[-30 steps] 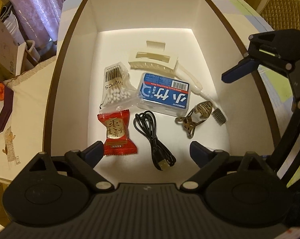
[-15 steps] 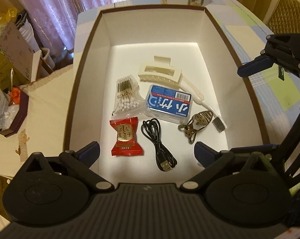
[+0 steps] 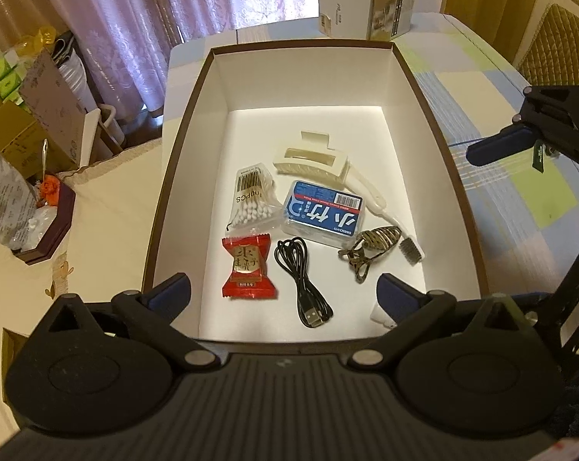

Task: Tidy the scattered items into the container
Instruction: 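Move both tools back toward the green tube and scrunchie on the table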

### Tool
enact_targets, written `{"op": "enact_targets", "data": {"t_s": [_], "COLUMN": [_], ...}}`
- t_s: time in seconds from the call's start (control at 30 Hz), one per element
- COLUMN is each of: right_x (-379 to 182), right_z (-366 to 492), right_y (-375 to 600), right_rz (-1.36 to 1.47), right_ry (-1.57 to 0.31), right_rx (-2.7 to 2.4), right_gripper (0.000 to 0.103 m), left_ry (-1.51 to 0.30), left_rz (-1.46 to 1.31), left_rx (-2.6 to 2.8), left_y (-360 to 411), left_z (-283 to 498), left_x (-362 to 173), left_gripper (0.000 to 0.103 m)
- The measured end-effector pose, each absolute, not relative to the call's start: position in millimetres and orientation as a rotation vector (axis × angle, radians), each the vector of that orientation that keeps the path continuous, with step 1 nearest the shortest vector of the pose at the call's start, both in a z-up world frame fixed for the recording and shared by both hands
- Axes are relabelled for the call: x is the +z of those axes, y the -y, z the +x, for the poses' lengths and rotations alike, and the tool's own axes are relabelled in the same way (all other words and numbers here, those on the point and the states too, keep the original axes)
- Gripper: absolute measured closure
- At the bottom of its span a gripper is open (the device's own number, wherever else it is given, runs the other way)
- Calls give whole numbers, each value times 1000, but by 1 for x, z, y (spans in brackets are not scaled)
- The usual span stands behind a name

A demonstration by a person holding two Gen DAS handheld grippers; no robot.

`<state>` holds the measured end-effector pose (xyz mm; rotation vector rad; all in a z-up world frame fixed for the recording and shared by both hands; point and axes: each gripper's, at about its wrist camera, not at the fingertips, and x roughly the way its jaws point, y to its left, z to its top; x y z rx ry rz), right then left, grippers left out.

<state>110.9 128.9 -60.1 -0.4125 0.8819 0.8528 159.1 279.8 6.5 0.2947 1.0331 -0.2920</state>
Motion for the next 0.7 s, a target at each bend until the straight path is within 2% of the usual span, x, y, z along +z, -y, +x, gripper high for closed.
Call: {"op": "enact_targets", "data": {"t_s": [0.7], "right_x": [-49], "right_z": [70], "right_y": [-55], "right_rz": [-364], "right_ry": [-873], "right_rx": [843], "right_gripper": [2], "left_ry": [-1061], "left_rz": [200], "left_rx": [-229], "left_y": [-235], "left_z": [80], "left_x": [14], "left_gripper": [1]}}
